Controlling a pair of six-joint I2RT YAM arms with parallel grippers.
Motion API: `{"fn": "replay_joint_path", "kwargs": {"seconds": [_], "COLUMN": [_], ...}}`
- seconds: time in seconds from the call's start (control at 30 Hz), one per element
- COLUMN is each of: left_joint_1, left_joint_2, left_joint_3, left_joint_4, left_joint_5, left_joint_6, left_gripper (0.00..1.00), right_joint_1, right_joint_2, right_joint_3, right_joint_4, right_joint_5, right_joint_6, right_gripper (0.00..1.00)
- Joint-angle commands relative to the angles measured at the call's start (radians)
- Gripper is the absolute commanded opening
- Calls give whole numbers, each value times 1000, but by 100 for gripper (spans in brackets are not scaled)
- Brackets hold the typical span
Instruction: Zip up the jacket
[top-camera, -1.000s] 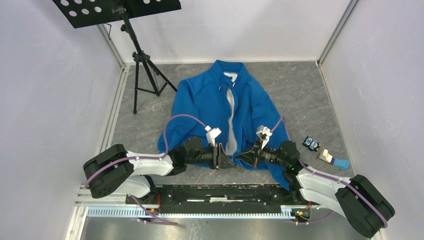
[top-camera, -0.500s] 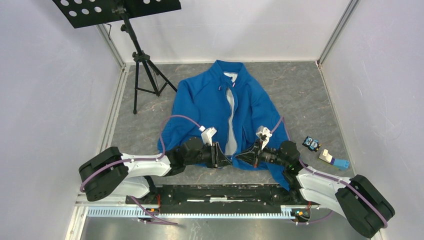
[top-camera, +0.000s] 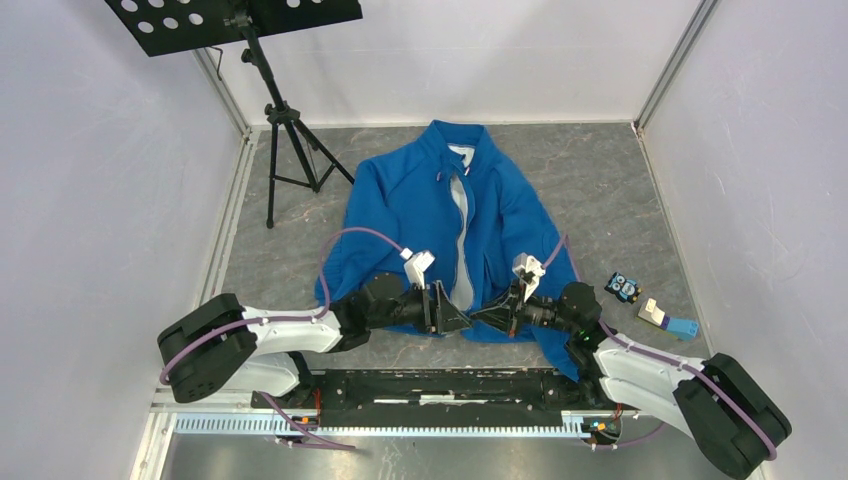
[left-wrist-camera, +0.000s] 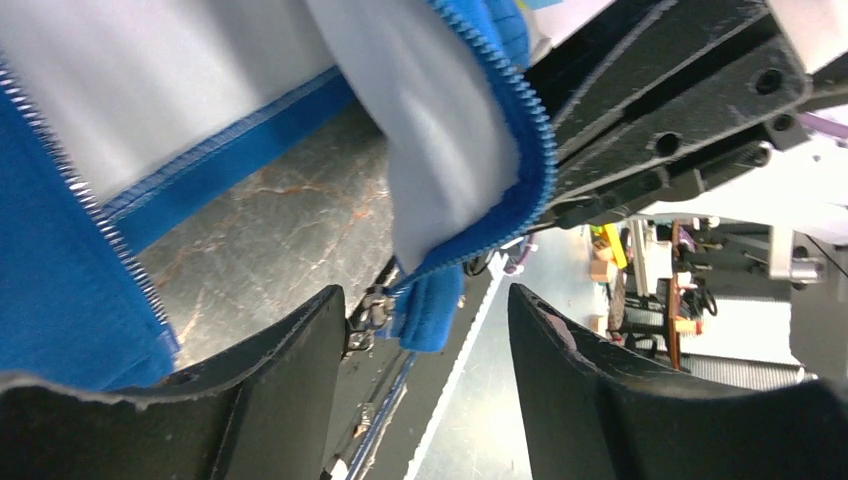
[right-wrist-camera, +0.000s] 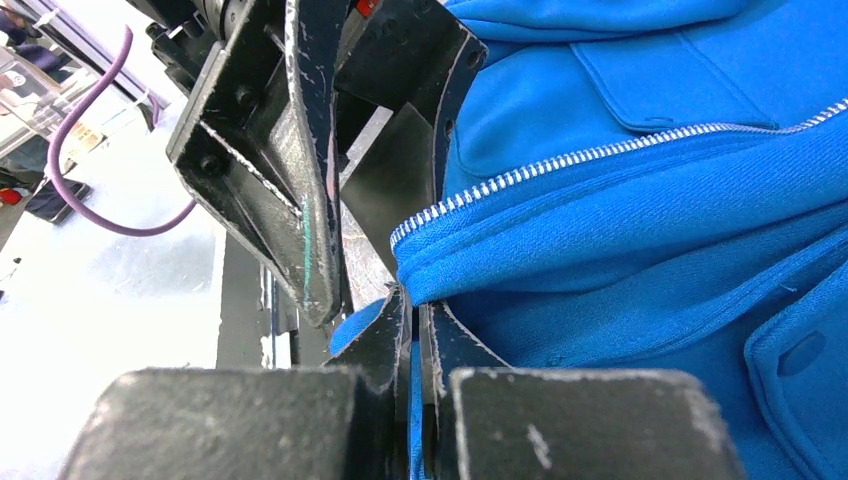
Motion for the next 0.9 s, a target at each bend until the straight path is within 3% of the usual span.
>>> {"fn": "replay_joint_path", "kwargs": {"seconds": [0.0,0.1,0.23,0.47,0.6,0.87], "left_joint_1": [4,5,5,5,6,5], "left_joint_2": [-13,6,10,-62,-66,7], "left_joint_3": [-1,10,3,-66,-46,-30], "left_joint_4": [129,110,109,128,96,216], "left_joint_5": [76,93,100,21,46,96], "left_joint_6": [41,22,-2,-22,-10,-57], "left_gripper": [65,52,42,38,37,30], "right_joint_1": [5,6,5,6,6,6], "right_joint_2": [-21,-17,-18,4,-10,-37], "right_joint_3": [-97,-92,-69,-66,-81,-84], "right_joint_4": [82,96,82,49,63,38], "right_joint_5": [-78,-76,-72,-70,-63,-54], "right_joint_6": [-12,3,11,-33,-27,-42], "right_gripper": [1,0,0,0,0,0]}}
